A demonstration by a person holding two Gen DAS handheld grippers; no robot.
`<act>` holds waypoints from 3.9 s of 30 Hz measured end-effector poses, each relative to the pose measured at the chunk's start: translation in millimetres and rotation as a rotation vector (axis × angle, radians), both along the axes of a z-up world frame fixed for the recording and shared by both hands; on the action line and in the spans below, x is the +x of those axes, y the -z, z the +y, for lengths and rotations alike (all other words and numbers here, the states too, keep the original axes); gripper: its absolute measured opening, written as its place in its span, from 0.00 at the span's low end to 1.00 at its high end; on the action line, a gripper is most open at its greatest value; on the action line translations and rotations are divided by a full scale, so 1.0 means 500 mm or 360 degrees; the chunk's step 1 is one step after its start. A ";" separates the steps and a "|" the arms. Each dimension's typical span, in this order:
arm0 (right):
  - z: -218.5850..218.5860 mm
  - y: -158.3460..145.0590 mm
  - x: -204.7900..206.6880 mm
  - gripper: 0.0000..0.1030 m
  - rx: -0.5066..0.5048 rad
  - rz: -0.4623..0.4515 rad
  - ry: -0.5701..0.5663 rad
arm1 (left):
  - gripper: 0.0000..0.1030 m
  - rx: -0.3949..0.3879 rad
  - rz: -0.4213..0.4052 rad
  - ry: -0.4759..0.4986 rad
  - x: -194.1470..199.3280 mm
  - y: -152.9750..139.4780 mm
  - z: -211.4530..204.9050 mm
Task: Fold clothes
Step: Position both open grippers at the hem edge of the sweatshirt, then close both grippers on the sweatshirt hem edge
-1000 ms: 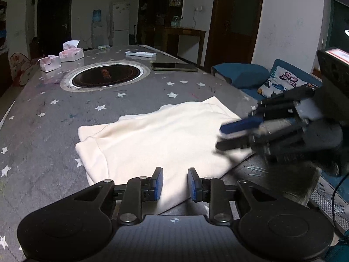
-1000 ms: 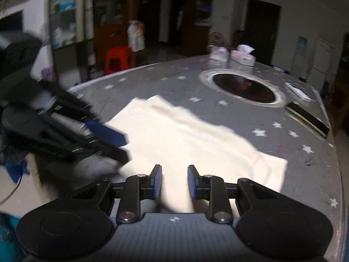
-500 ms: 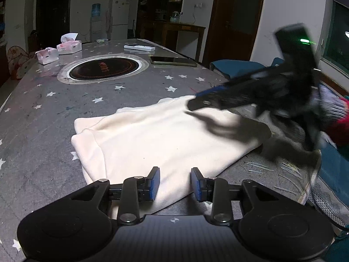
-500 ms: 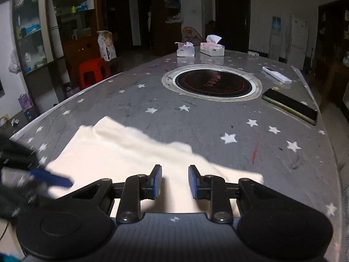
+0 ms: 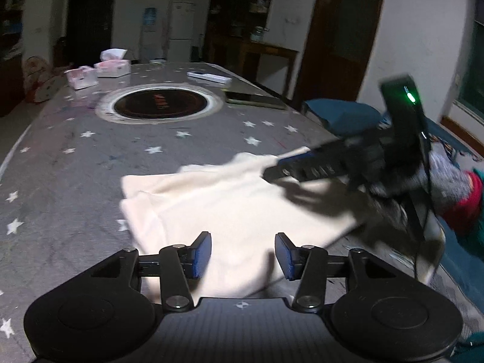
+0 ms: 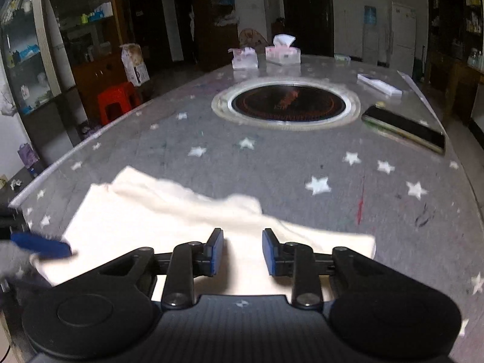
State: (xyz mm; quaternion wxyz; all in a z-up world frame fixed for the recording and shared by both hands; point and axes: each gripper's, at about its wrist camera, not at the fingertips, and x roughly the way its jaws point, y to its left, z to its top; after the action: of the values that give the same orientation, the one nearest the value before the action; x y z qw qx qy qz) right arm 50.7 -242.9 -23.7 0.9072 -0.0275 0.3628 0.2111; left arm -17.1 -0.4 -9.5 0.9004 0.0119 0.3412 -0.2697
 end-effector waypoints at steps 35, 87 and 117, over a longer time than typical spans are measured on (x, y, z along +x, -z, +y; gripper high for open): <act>0.002 -0.011 -0.135 0.89 0.0181 -0.0031 0.0133 | 0.78 -0.0166 0.0170 -0.0261 0.032 -0.003 0.031; 0.007 -0.031 -0.197 1.00 0.0215 -0.0097 0.0231 | 1.00 0.0013 0.0023 -0.0528 -0.022 -0.028 0.052; 0.326 -0.001 -0.222 0.57 -0.0418 -0.0267 -0.0781 | 1.00 -0.0338 0.0198 -0.0831 0.041 -0.019 0.208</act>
State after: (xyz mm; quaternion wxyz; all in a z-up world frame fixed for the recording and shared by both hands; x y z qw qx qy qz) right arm -60.4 -79.9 -23.2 0.8446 -0.2489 0.2933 0.3724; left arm 3.6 103.5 0.0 0.9129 -0.1873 0.3571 -0.0631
